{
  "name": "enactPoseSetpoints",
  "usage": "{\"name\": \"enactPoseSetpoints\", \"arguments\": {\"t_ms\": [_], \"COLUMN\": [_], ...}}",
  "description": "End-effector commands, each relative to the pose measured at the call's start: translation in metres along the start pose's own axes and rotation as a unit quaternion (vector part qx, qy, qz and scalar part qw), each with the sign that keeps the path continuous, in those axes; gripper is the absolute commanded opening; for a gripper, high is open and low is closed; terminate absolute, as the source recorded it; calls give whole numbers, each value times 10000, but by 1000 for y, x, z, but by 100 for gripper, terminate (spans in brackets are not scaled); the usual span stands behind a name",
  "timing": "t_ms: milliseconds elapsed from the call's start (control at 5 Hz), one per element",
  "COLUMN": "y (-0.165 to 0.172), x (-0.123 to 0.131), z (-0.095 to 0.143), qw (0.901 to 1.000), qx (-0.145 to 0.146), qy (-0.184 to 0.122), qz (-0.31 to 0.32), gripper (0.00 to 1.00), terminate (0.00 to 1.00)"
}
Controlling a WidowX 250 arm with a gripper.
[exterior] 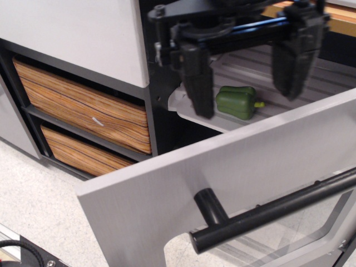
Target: Close oven
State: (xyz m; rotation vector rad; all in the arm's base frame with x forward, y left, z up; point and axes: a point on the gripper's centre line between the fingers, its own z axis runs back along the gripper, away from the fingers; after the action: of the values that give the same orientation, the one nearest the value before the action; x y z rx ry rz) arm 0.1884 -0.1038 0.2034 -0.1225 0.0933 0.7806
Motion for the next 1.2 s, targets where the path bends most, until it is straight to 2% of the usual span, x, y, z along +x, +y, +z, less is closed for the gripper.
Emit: {"name": "enactPoseSetpoints", "arguments": {"t_ms": [0,400,600,800,1000], "y": [-14,-15,-19,-22,-23], "x": [-22,-21,-1,21,36], "z": [-2,-39,-33,-17,-8], "qw": [9984,9980,9990,9971,9967], "qx": [-140,-10,-232,-525,-664], "qy": [498,552,47,-362,-208], "qz": [209,321,380,411,418], "gripper": [100,100,100,100,100], "terminate": [0,0,0,0,0]}}
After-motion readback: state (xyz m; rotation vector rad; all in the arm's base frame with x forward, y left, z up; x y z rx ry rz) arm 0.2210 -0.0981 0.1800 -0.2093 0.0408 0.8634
